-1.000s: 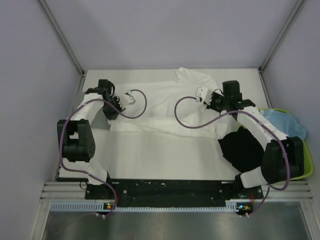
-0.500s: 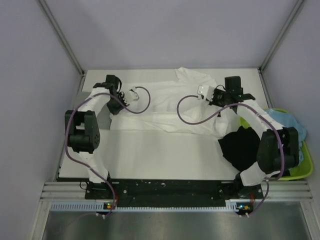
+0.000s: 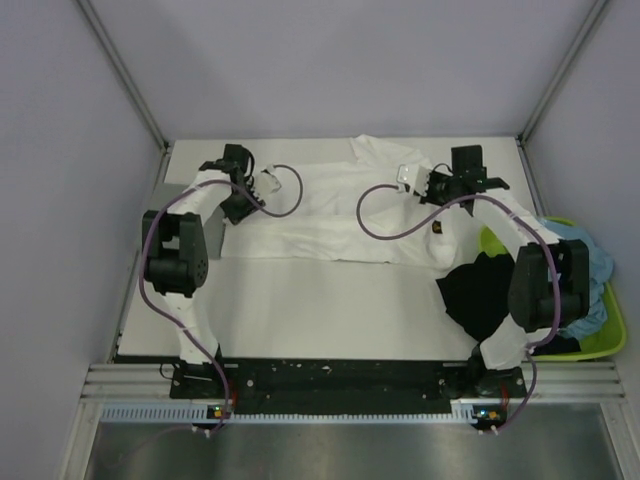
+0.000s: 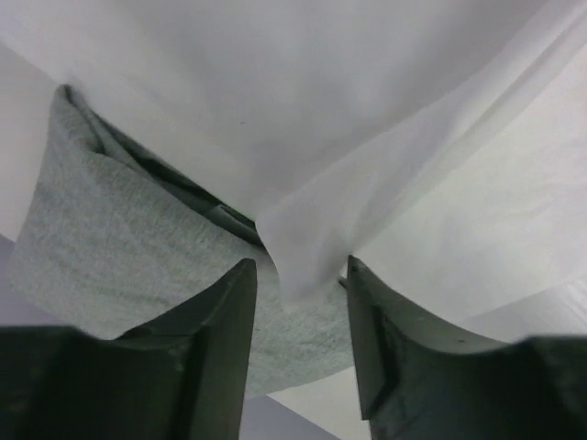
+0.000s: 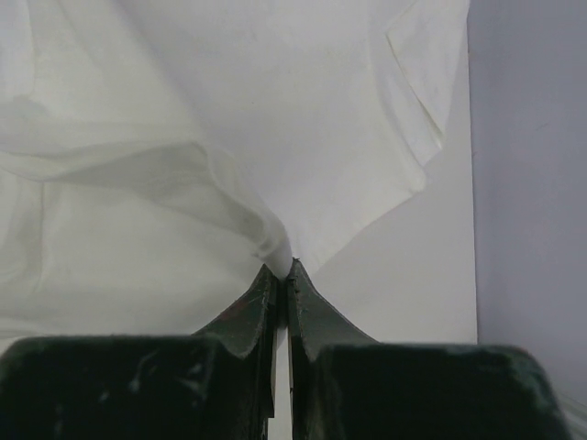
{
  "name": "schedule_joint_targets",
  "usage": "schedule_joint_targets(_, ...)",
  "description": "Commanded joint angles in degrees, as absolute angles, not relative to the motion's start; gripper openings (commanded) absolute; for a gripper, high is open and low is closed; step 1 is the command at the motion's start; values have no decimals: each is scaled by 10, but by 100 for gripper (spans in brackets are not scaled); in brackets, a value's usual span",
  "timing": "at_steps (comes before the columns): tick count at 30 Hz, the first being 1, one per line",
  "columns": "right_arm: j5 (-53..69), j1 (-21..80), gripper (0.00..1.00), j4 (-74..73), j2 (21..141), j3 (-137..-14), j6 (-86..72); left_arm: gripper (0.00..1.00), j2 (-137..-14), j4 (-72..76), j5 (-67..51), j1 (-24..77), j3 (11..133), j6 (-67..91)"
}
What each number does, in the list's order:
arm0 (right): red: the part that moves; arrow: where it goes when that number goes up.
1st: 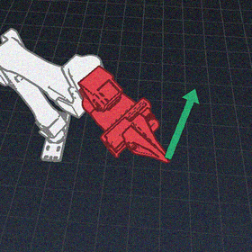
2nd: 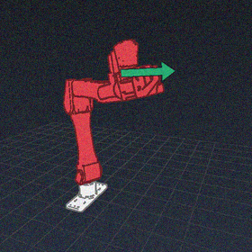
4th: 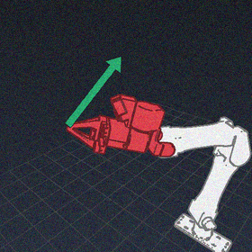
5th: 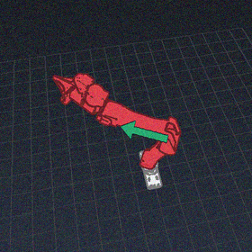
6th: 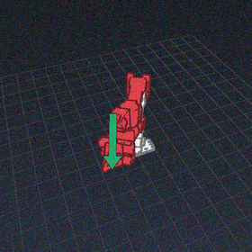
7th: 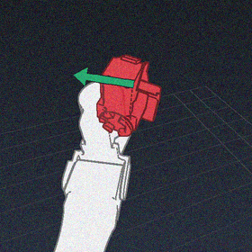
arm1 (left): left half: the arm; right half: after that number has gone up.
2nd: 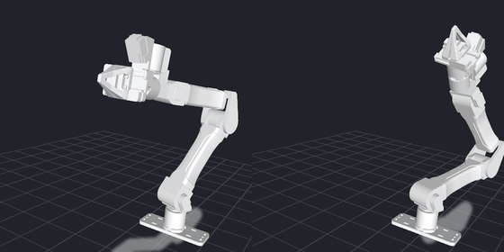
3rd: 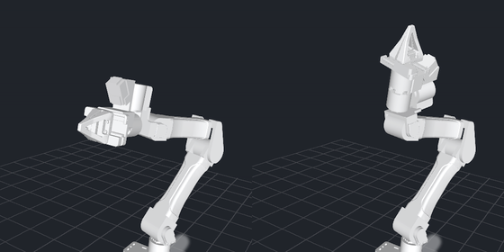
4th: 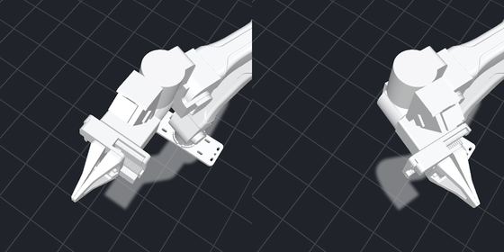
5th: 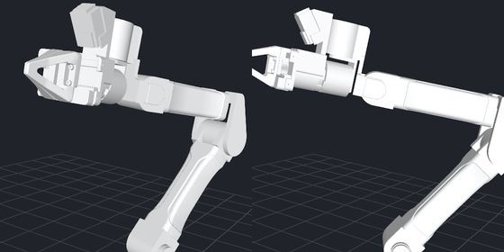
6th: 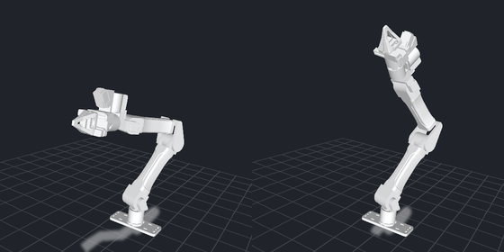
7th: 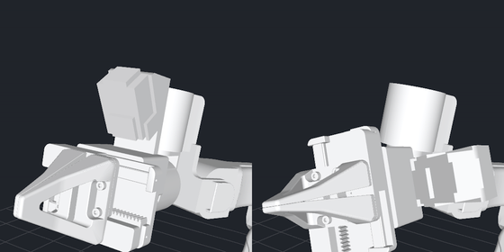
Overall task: Fold and stack the t-shirts
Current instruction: Fold the flattened tshirt in 1/3 of the way
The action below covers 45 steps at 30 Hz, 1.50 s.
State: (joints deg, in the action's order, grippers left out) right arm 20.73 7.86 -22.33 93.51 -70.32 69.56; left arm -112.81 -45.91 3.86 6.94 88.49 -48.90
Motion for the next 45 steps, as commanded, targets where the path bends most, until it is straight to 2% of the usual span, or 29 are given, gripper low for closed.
schedule_joint_targets(1, 238, 74, 0, -205, 970, -751, 696, 55, -1121, -347, 102, 63, 933, -419)
schedule_joint_targets(4, 243, 73, 0, -177, 1009, -775, 666, 62, -1121, -339, 115, 64, 972, -396)
schedule_joint_targets(6, 245, 74, 2, -158, 1035, -794, 638, 65, -1096, -373, 50, 66, 971, -392)
schedule_joint_targets(8, 243, 74, 6, -147, 1062, -813, 607, 66, -1044, -381, -17, 71, 919, -433)
schedule_joint_targets(11, 210, 72, 22, -96, 1092, -831, 536, 66, -985, -390, -64, 77, 803, -511)
schedule_joint_targets(14, 122, 68, 50, -43, 1116, -865, 416, 66, -954, -393, -57, 77, 725, -565)
schedule_joint_targets(15, 99, 66, 54, -50, 1119, -886, 360, 66, -951, -393, -52, 76, 712, -574)
schedule_joint_targets(16, 90, 63, 62, -67, 1114, -902, 314, 66, -949, -393, -49, 76, 700, -582)
schedule_joint_targets(18, 77, 62, 68, -146, 1088, -933, 204, 67, -947, -386, -47, 76, 685, -598)
schedule_joint_targets(20, 75, 62, 69, -233, 1058, -947, 136, 67, -947, -371, -45, 76, 672, -612)
schedule_joint_targets(23, 29, 62, 68, -349, 1017, -919, 6, 66, -961, -348, -29, 76, 668, -621)
schedule_joint_targets(26, 39, 62, 68, -424, 992, -857, -70, 64, -980, -340, -8, 76, 668, -626)
schedule_joint_targets(31, 72, 62, 68, -430, 950, -724, -105, 58, -986, -334, -6, 76, 645, -635)
schedule_joint_targets(35, 76, 61, 67, -418, 945, -685, -112, 45, -982, -329, -15, 76, 637, -623)
schedule_joint_targets(38, 65, 62, 64, -390, 952, -658, -120, 30, -976, -326, -23, 76, 628, -621)
schedule_joint_targets(39, 62, 62, 59, -384, 959, -654, -120, 24, -976, -326, -24, 76, 625, -620)
schedule_joint_targets(40, 54, 62, 51, -381, 966, -651, -122, 15, -974, -326, -23, 76, 623, -617)
schedule_joint_targets(41, 44, 61, 40, -378, 970, -650, -122, 2, -972, -327, -21, 76, 623, -612)
schedule_joint_targets(43, 17, 62, 22, -377, 975, -646, -120, 0, -969, -326, -16, 76, 621, -605)
schedule_joint_targets(45, -26, 59, 8, -380, 971, -643, -119, 0, -962, -324, -6, 76, 611, -602)
